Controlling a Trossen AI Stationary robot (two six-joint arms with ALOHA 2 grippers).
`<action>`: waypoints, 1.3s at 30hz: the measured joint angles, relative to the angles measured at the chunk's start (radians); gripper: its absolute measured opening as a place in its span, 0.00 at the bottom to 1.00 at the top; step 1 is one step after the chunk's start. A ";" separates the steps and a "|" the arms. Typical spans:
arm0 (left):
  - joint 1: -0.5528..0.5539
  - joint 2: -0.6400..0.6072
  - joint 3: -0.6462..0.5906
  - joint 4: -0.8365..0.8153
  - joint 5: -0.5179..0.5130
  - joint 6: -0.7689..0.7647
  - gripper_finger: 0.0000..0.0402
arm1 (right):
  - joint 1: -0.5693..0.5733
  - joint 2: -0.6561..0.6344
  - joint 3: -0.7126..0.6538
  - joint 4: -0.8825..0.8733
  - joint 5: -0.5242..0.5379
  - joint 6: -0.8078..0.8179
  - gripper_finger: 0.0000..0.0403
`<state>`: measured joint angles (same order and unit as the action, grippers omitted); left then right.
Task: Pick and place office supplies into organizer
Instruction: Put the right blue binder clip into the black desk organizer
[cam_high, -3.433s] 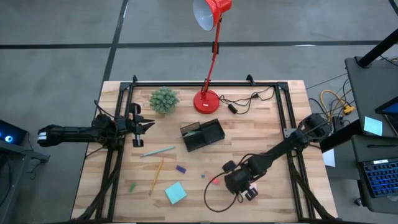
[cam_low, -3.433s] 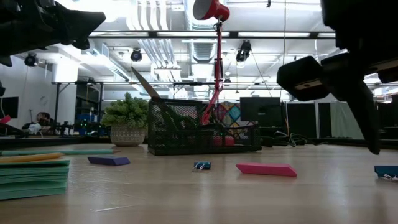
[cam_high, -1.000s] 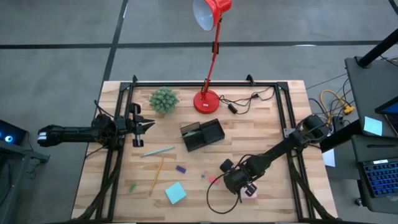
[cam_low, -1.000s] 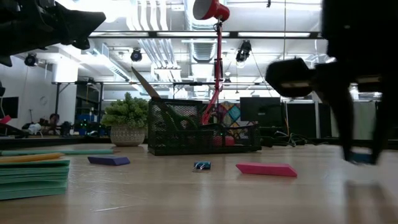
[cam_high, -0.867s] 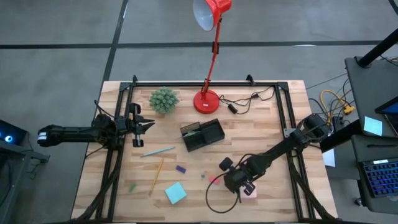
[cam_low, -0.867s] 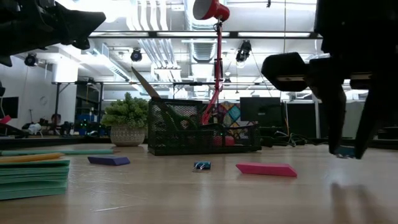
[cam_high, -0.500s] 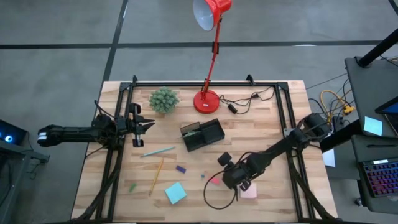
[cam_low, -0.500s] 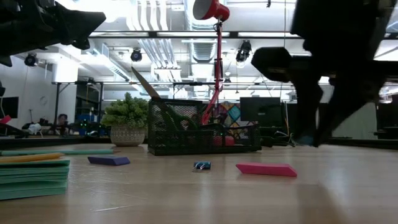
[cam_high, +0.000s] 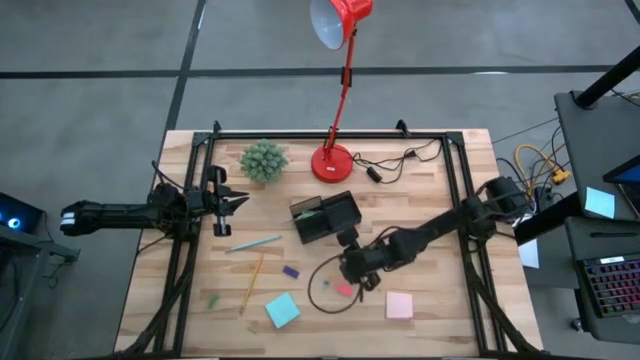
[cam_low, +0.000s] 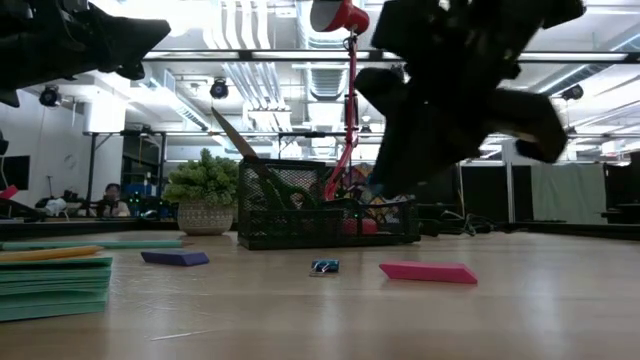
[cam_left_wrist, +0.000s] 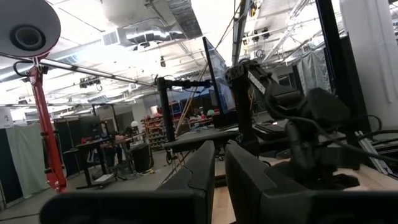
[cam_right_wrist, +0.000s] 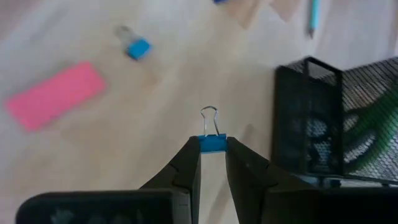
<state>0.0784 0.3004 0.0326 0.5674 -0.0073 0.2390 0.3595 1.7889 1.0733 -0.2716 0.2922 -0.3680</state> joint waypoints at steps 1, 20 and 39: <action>0.000 0.000 0.000 0.000 0.000 0.000 0.06 | -0.009 0.000 0.000 0.001 0.000 -0.010 0.14; 0.000 0.000 0.000 0.000 0.000 0.000 0.06 | -0.169 0.000 0.000 0.222 -0.004 -0.111 0.14; 0.000 0.005 0.000 0.000 0.000 -0.025 0.06 | -0.235 0.080 0.001 0.312 -0.045 -0.093 0.14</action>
<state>0.0780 0.3054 0.0326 0.5671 -0.0074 0.2142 0.1241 1.8685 1.0740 0.0400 0.2472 -0.4612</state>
